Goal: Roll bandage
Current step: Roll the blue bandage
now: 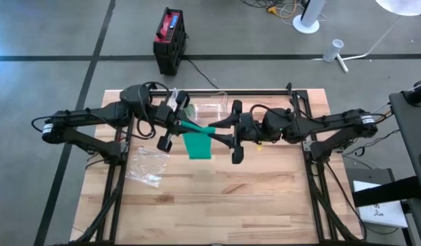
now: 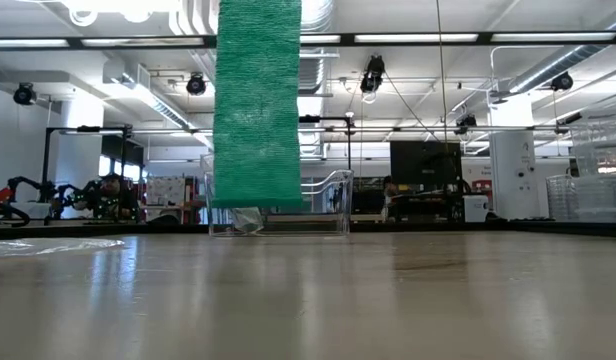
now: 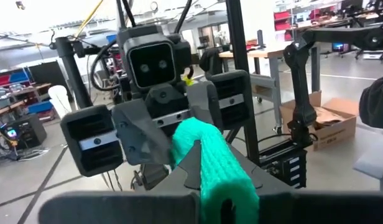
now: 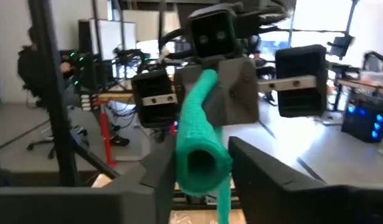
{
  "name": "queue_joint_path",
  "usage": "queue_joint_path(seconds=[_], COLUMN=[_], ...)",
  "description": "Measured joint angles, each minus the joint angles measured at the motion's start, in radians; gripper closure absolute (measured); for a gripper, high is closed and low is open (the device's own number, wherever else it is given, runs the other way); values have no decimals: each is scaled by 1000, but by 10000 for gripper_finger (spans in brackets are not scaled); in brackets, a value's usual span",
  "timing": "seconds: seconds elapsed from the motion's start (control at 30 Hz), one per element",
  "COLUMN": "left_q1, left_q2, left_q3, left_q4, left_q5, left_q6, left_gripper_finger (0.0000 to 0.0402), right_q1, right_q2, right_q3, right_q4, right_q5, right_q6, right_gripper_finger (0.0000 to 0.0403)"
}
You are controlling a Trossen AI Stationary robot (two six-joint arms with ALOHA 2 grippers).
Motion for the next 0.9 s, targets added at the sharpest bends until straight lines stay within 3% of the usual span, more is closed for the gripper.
queue_joint_path(seconds=[0.23,0.47,0.7,0.9], left_q1=[-1,-1,0,0], left_q2=[-3,-14,-16,-16], left_q3=[0,0,0,0], left_q4=[35,34,17,13], left_q5=[-76,-106,-105,-112], left_q6=[-16,-75,-154,-192], left_gripper_finger=[380,282,171,123], right_q1=[0,25,29,29], right_q2=[1,3,2,2], right_q3=[2,-24,-60,-85], right_q4=[23,119,227,267], right_q5=[44,158,172,206], right_q6=[-185,-388,-493,-593], right_gripper_finger=[388,397,398,399])
